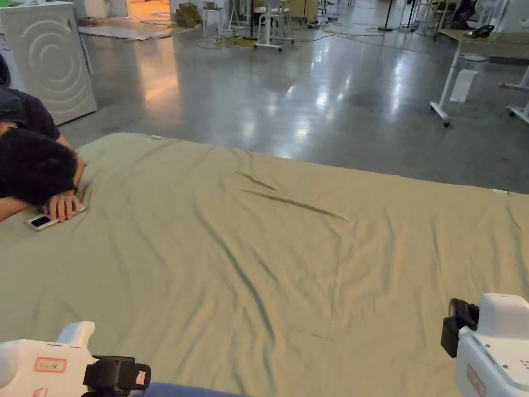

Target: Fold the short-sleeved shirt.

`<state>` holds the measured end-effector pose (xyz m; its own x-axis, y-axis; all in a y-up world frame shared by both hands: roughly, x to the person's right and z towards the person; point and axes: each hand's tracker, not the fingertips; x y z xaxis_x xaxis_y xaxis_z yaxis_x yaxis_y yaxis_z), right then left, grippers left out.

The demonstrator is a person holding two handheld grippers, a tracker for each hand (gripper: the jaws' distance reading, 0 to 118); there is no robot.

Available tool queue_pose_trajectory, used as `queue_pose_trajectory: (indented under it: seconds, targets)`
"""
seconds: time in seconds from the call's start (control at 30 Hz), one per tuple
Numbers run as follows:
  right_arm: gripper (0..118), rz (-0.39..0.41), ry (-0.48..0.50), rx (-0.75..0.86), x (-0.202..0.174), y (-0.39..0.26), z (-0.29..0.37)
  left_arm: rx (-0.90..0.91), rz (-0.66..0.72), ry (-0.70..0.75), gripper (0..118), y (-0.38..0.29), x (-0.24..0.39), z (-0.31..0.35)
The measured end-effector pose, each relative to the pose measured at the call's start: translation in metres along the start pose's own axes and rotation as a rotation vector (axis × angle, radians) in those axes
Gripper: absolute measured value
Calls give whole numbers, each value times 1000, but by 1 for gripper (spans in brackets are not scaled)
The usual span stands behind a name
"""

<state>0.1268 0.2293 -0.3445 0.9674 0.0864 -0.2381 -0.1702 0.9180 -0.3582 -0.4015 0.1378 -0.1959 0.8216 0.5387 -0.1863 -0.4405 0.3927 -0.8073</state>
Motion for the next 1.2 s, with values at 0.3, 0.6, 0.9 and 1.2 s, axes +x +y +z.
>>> queue_pose_trajectory:
  seconds: [0.3,0.6,0.9,1.2]
  targets:
    - [0,22,0,-40,-6,-5,0,-163,177,-202,70,-23,-48,-36]
    - [0,45,20,-62,-20,-11,0,-185,316,-480,70,-33,-42,-60]
    - [0,58,40,-77,-28,-13,1,-149,183,-298,10,-27,-18,-71]
    - [0,63,48,-76,-26,-14,2,-79,113,-240,7,-29,3,-36]
